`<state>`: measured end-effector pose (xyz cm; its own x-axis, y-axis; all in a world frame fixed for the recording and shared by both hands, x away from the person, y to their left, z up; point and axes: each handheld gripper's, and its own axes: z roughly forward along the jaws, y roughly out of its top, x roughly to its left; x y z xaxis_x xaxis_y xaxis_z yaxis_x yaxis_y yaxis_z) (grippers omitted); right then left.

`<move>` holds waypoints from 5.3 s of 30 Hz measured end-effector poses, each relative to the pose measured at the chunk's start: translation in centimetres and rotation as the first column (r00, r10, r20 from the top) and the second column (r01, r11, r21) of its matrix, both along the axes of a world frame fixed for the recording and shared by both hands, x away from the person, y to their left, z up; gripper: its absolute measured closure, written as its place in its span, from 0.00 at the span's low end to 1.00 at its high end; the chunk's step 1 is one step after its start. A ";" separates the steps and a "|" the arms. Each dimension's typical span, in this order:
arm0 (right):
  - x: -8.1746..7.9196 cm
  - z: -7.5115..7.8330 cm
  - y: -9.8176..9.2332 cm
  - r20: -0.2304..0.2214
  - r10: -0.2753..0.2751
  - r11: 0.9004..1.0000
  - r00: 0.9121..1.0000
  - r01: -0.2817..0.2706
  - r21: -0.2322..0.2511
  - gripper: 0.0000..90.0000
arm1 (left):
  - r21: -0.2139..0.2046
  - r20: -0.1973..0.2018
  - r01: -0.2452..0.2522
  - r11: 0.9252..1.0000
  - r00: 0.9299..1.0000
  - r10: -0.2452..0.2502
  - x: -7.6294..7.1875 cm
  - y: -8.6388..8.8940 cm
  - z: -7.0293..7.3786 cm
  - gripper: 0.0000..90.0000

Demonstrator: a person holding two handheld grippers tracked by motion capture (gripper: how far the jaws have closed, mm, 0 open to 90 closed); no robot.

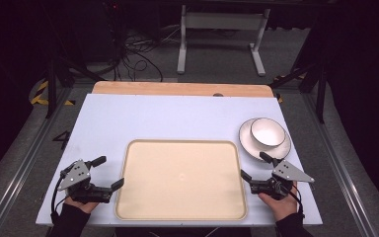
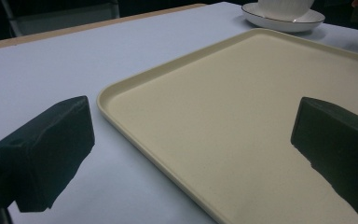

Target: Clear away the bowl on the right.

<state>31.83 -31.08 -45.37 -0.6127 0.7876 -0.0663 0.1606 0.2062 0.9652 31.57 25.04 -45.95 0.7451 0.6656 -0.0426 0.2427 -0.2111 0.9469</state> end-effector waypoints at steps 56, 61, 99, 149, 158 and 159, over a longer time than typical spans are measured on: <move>2.1 4.4 -1.8 -0.029 -0.043 0.999 0.999 0.044 0.027 0.11 | 0.004 -0.005 -0.004 1.000 1.000 0.004 0.1 0.0 0.0 0.00; 3.2 5.3 -2.5 -0.047 -0.063 0.998 0.997 0.064 0.024 0.12 | 0.006 -0.007 -0.003 1.000 1.000 0.003 0.1 0.0 0.0 0.00; 7.8 7.9 -7.0 -0.077 -0.213 0.977 0.974 0.213 -0.013 0.12 | 0.009 -0.008 -0.001 1.000 1.000 0.001 0.2 0.0 0.0 0.00; 14.2 6.0 -10.2 -0.593 -0.375 0.925 0.712 0.334 -0.184 0.51 | 0.021 -0.010 0.000 1.000 1.000 0.000 0.1 -0.1 -0.1 0.00; 14.9 5.7 -10.0 -0.636 -0.398 0.916 0.661 0.328 -0.231 0.59 | 0.020 -0.009 0.002 1.000 1.000 -0.002 0.1 -0.1 -0.1 0.00; 14.9 5.7 -10.0 -0.639 -0.401 0.914 0.657 0.330 -0.234 0.59 | 0.020 -0.010 0.002 1.000 1.000 -0.001 0.1 -0.1 -0.1 0.00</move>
